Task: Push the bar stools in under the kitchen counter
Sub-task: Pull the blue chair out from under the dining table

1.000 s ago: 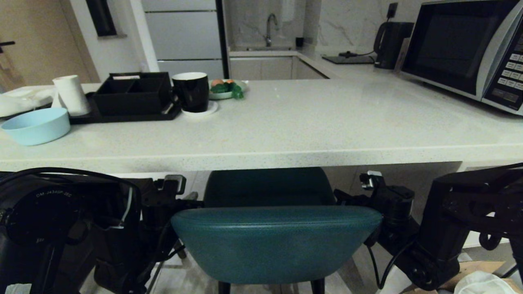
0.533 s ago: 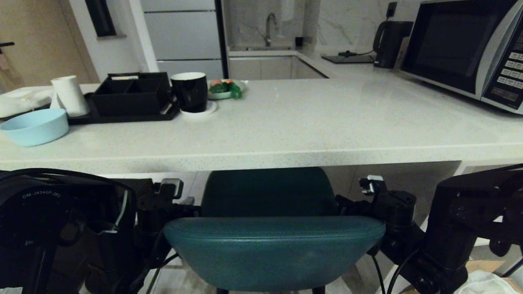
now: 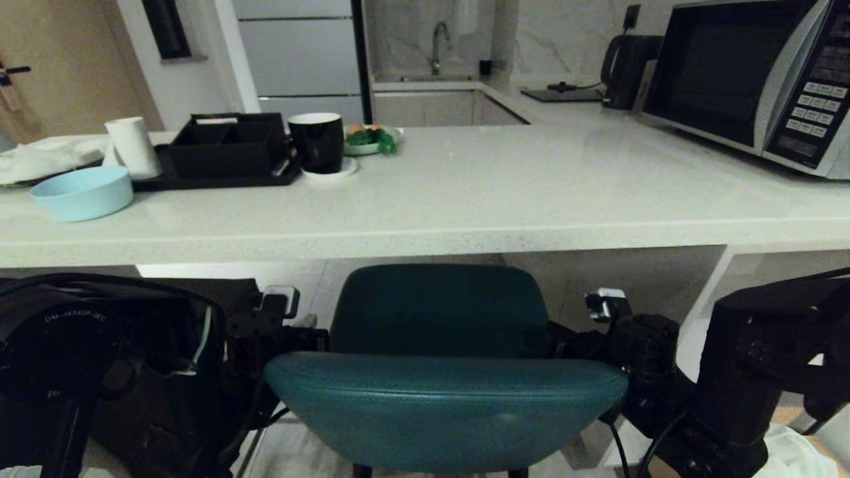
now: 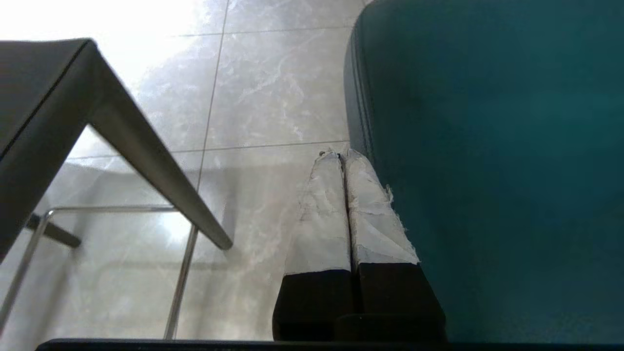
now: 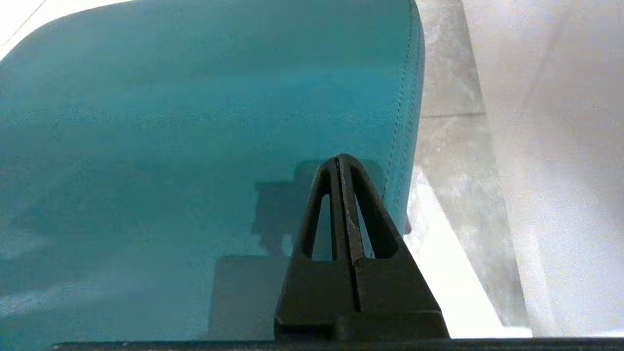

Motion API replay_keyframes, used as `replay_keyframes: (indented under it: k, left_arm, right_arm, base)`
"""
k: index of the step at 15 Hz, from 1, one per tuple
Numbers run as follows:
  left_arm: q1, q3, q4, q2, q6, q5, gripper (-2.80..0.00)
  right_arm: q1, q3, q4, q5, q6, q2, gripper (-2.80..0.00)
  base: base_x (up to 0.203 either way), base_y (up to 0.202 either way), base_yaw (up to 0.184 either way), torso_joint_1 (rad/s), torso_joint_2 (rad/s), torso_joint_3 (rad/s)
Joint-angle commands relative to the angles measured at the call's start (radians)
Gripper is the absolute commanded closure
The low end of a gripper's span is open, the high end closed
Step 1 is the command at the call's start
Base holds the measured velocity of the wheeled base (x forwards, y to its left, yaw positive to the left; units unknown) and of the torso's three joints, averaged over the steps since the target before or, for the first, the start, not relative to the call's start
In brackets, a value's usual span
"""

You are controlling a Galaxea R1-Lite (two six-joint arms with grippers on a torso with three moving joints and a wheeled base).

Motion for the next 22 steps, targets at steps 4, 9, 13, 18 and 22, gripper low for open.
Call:
replay_keyframes:
  k: [4, 9, 13, 18, 22]
  left_arm:
    - [-0.003, -0.001, -0.009, 0.004, -0.001, 0.002, 0.0]
    - [-0.003, 0.002, -0.009, 0.006, -0.001, 0.005, 0.0]
    - [-0.011, 0.005, -0.009, 0.007, -0.002, 0.009, 0.0]
    - [-0.02, 0.0, -0.009, 0.011, -0.002, 0.017, 0.0]
    - [-0.02, 0.003, -0.009, 0.011, -0.002, 0.02, 0.0]
  right_arm:
    - [-0.003, -0.009, -0.011, 0.0, 0.004, 0.011, 0.0]
    - [-0.005, -0.007, -0.011, 0.0, 0.007, 0.016, 0.0]
    - [-0.006, -0.007, -0.011, 0.0, 0.007, 0.026, 0.0]
    - [-0.005, -0.004, -0.011, -0.001, 0.005, 0.023, 0.0]
    - [-0.005, -0.004, -0.011, -0.001, 0.005, 0.023, 0.0]
  base:
    - [-0.195, 0.0, -0.002, 0.003, 0.0, 0.001]
    - [-0.061, 0.0, 0.0, -0.004, 0.0, 0.0]
    - [0.0, 0.0, 0.0, 0.0, 0.0, 0.0]
    - [-0.014, 0.0, 0.0, 0.001, 0.0, 0.001]
    - [-0.184, 0.0, 0.0, 0.003, 0.0, -0.001]
